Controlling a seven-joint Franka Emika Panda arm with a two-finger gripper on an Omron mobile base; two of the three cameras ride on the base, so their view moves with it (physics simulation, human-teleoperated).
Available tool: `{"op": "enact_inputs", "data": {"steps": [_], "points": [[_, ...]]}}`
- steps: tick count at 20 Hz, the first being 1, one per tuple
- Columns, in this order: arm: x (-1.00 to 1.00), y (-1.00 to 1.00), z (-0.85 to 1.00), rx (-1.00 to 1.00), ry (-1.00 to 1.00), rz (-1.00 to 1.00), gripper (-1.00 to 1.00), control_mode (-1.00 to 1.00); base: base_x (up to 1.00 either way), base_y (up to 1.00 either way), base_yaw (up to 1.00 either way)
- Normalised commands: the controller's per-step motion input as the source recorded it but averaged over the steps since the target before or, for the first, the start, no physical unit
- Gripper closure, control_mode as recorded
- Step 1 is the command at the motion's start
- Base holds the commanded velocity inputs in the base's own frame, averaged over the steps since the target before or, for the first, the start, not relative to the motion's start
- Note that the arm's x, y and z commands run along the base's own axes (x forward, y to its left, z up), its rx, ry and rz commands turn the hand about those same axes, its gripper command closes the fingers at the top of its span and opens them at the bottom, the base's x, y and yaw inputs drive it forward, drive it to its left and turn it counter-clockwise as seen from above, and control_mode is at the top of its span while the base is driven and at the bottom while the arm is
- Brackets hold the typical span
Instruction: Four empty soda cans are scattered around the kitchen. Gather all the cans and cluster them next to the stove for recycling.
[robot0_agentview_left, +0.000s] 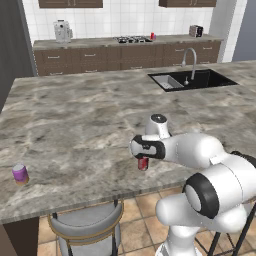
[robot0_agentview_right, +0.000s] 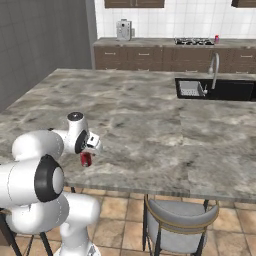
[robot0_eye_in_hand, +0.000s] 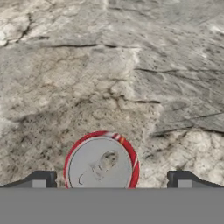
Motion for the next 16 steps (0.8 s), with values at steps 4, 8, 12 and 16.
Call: {"op": "enact_inputs", "data": {"steps": [4,8,12,16], "points": [[0.16,0.00,0.00,0.00,0.10,0.00,-1.00,-1.00,0.00,0.00,0.00],[0.00,0.00,0.00,0.00,0.03,0.00,-1.00,-1.00,0.00,0.00,0.00],[0.00,0.00,-0.24,0.00,0.02,0.00,-1.00,-1.00,0.00,0.00,0.00],[0.00,0.00,-0.23,0.00,0.00,0.00,-1.00,-1.00,0.00,0.00,0.00]]}}
